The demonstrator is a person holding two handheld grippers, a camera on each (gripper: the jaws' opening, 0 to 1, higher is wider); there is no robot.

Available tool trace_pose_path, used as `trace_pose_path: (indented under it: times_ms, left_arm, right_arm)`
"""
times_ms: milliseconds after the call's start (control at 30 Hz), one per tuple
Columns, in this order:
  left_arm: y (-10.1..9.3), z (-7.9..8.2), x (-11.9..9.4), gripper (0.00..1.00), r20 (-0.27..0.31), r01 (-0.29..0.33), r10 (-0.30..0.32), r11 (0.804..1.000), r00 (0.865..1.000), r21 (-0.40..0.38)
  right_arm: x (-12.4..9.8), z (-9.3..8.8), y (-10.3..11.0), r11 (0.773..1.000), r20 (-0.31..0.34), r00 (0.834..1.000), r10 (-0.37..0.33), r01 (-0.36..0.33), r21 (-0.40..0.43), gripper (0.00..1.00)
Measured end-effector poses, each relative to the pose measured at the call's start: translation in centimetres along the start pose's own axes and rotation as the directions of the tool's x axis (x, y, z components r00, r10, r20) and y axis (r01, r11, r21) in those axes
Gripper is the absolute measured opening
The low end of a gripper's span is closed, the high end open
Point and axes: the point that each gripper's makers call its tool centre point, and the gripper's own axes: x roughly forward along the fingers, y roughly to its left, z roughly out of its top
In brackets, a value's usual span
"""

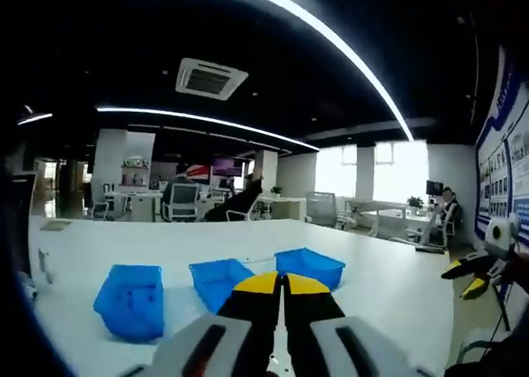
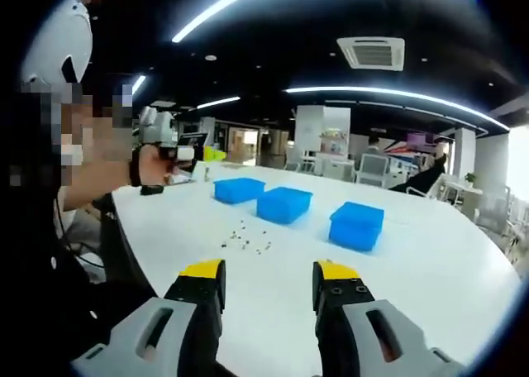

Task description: Pick up the resistors one by one and place each resistor into its matching bin, sorting the parts by color and model until every resistor is separated into the correct bin for its type

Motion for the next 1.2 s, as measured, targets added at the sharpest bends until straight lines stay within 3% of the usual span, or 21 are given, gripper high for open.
trace_pose_path:
  times_ms: [33, 133, 200, 333, 467, 600, 833, 900, 1033, 1200]
  left_arm:
    - [-0.4, 0.2, 1.0, 0.05, -0.001, -0.005, 0.005, 1.0, 1.0, 0.005]
    - [1.1, 0.3, 3.9, 0.05, -0.025, -0.027, 0.027, 0.999, 0.999, 0.021]
    - [1.5, -0.1, 6.2, 0.05, -0.078, -0.037, 0.032, 0.998, 0.996, -0.051]
    - [3.1, 0.1, 10.0, 0.05, -0.107, -0.066, 0.066, 0.998, 0.992, -0.002]
    - [4.9, 0.3, 12.9, 0.05, -0.127, -0.114, 0.115, 0.993, 0.985, 0.013]
    - [5.6, 0.1, 14.8, 0.05, -0.157, -0.122, 0.127, 0.992, 0.979, 0.042]
    - [6.7, -0.6, 15.5, 0.05, -0.165, -0.147, 0.154, 0.988, 0.974, 0.05]
    - [7.6, -0.9, 15.3, 0.1, -0.169, -0.192, 0.208, 0.975, 0.963, 0.109]
    - [6.6, -1.3, 14.9, 0.31, -0.163, -0.144, 0.156, 0.986, 0.974, 0.08]
    - [6.0, -1.8, 12.8, 0.35, -0.162, -0.12, 0.131, 0.99, 0.978, 0.077]
  right_arm:
    - [0.0, 0.0, 0.0, 1.0, 0.001, 1.0, 0.0, 0.0, 0.003, 0.44]
    - [-0.2, -0.2, -0.1, 1.0, -0.001, 1.0, -0.004, 0.004, 0.005, 0.44]
    - [-0.4, -0.2, -0.3, 1.0, 0.002, 1.0, -0.012, 0.012, 0.011, 0.44]
    - [-0.7, -0.2, -0.6, 0.999, 0.003, 1.0, -0.026, 0.026, 0.02, 0.44]
    - [-0.9, -0.4, -0.9, 0.999, 0.001, 0.999, -0.037, 0.037, 0.025, 0.44]
    - [-0.8, -0.5, -1.1, 0.999, 0.001, 0.999, -0.044, 0.044, 0.031, 0.44]
    - [-0.6, -0.4, -1.2, 0.999, 0.002, 0.999, -0.04, 0.04, 0.034, 0.44]
    - [-0.6, -0.3, -1.2, 0.999, 0.003, 0.999, -0.039, 0.039, 0.032, 0.44]
    - [-0.4, -0.4, -1.0, 0.999, 0.001, 0.999, -0.032, 0.032, 0.038, 0.44]
    - [0.0, -0.3, -0.8, 0.999, -0.002, 1.0, -0.016, 0.016, 0.032, 0.44]
